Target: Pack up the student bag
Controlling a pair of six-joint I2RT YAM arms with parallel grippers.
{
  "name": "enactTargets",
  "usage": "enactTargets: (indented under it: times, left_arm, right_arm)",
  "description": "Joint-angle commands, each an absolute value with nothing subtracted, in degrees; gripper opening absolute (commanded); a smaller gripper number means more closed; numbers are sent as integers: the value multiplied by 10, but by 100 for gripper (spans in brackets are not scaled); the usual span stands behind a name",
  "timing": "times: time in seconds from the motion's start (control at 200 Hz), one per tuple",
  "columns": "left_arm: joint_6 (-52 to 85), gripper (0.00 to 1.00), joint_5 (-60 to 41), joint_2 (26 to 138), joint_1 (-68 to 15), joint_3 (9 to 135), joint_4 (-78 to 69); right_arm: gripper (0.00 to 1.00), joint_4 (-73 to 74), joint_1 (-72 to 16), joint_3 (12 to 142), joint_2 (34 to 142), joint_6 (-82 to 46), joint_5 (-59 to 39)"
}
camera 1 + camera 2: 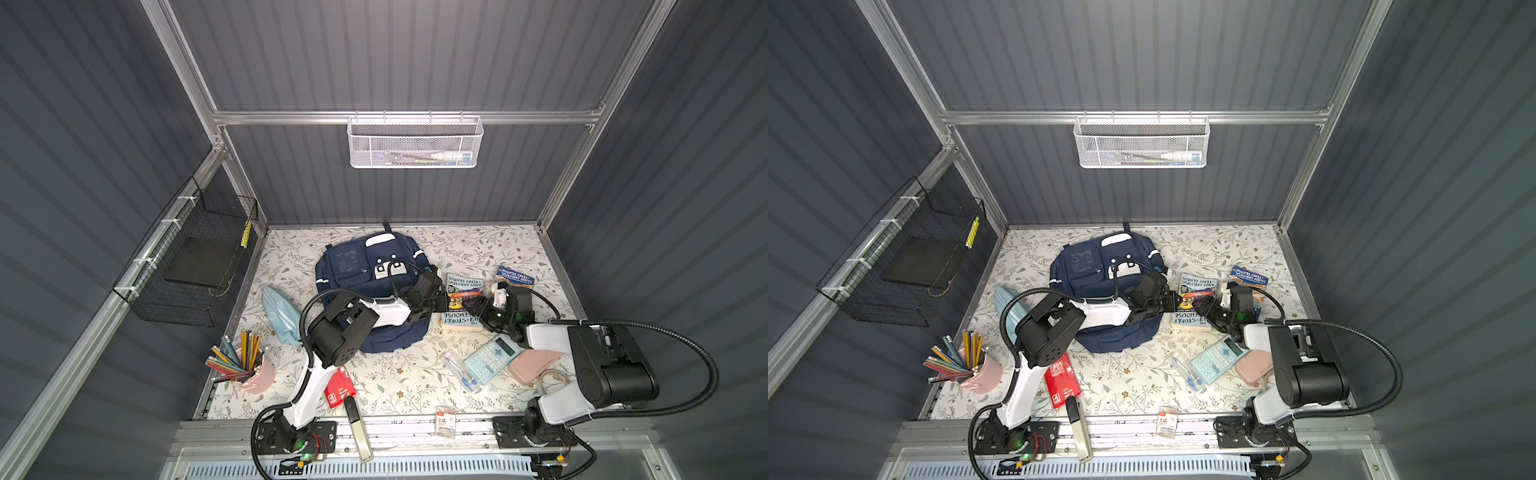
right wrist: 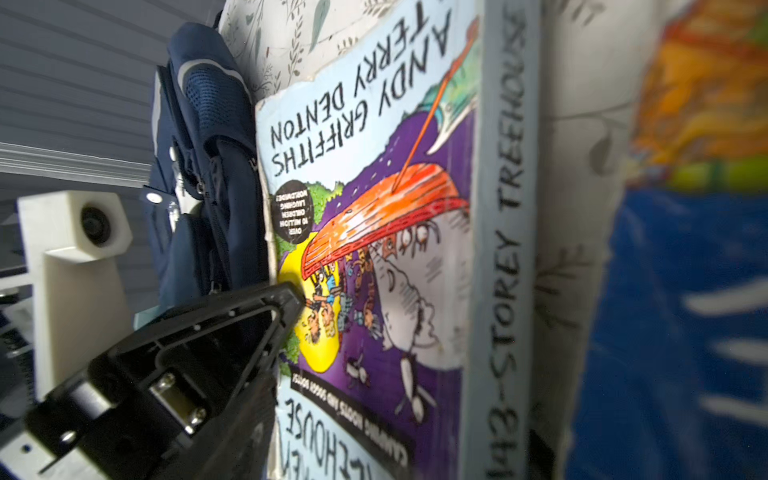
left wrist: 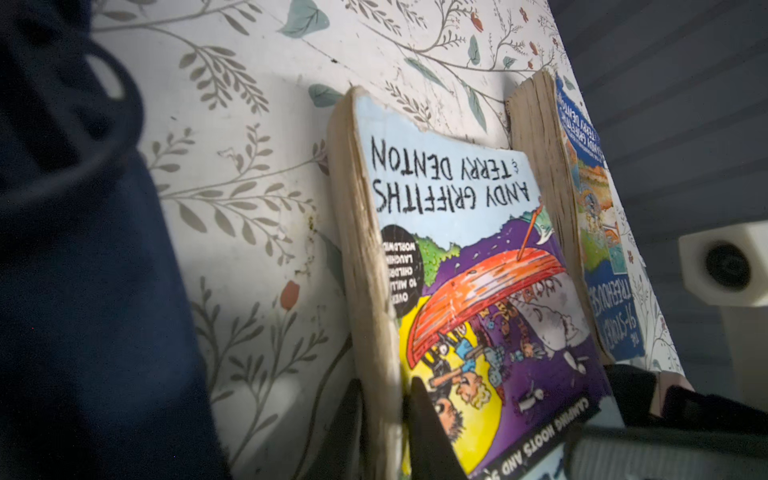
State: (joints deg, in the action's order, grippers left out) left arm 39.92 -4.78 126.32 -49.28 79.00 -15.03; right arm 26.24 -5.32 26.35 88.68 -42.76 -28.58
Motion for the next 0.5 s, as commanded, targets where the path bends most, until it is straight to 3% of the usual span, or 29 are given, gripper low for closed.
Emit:
enactTargets:
  times: [0.0, 0.075, 0.115, 0.2, 0.31, 0.495]
  left_arm:
    - [409, 20, -95, 1290, -506, 762, -79]
    - [405, 21, -92, 1277, -506, 765, -76]
    - [398, 24, -85, 1266, -507, 770, -67]
    - [373, 31, -71, 1235, -505, 791, -34]
    - [345, 56, -62, 1185, -498, 830, 3]
    - [301, 77, -58, 1076, -462, 855, 80]
  right_arm:
    - [54, 255, -66, 255, 888, -427, -344]
    - [21, 214, -66, 265, 864, -405, -340]
    - [12, 190, -66, 271, 847, -393, -334]
    - [9, 140, -66, 284, 805, -367, -322]
    - [5, 94, -66, 299, 743, -345, -321]
    - [2, 32, -67, 312, 649, -343, -315]
